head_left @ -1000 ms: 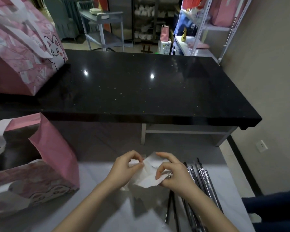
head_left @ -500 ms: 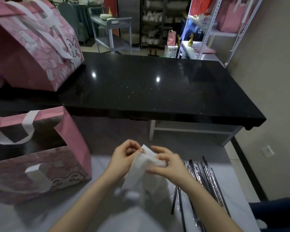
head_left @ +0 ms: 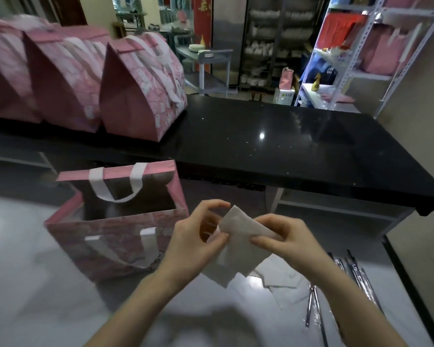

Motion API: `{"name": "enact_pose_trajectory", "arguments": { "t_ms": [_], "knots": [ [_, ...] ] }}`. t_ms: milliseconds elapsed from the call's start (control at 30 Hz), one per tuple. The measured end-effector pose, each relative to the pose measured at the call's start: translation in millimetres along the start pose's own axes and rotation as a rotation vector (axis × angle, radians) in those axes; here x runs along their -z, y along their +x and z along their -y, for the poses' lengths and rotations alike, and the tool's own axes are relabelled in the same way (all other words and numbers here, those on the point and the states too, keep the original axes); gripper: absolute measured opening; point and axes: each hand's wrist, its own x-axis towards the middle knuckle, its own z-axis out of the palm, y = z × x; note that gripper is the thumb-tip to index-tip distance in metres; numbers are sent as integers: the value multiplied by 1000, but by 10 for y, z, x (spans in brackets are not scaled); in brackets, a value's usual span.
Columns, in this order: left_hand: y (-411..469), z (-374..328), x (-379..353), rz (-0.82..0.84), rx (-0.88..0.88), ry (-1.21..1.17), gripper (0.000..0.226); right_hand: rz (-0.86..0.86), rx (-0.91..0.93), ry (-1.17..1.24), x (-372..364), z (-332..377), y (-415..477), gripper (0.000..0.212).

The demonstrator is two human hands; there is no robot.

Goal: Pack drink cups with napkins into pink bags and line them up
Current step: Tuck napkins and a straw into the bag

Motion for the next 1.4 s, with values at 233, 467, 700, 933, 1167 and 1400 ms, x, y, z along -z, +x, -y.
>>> {"name": "enact_pose_trajectory", "arguments": {
  "t_ms": [233, 467, 700, 933, 1167, 1400],
  "knots": [
    [-12, -31, 1283, -239, -138, 129, 41, -76, 239, -86, -288, 1044, 410, 15],
    [84, 610, 2407, 21, 66, 671, 72, -278, 407, -201, -744, 1753, 966, 14],
    [30, 1044, 2493, 335, 111, 676, 128, -147, 394, -533, -1300, 1729, 1124, 19],
    [-43, 1162, 2488, 316, 40, 600, 133, 233, 141, -733, -1876, 1405, 1274, 11],
    [-48, 1125, 2528, 285, 59, 587, 127, 55, 5, -833, -2134, 1130, 1368, 33],
    [-35, 980, 2526, 207, 44, 614, 116, -48, 161, -788, -1907, 1158, 1182, 27]
  ]
}}
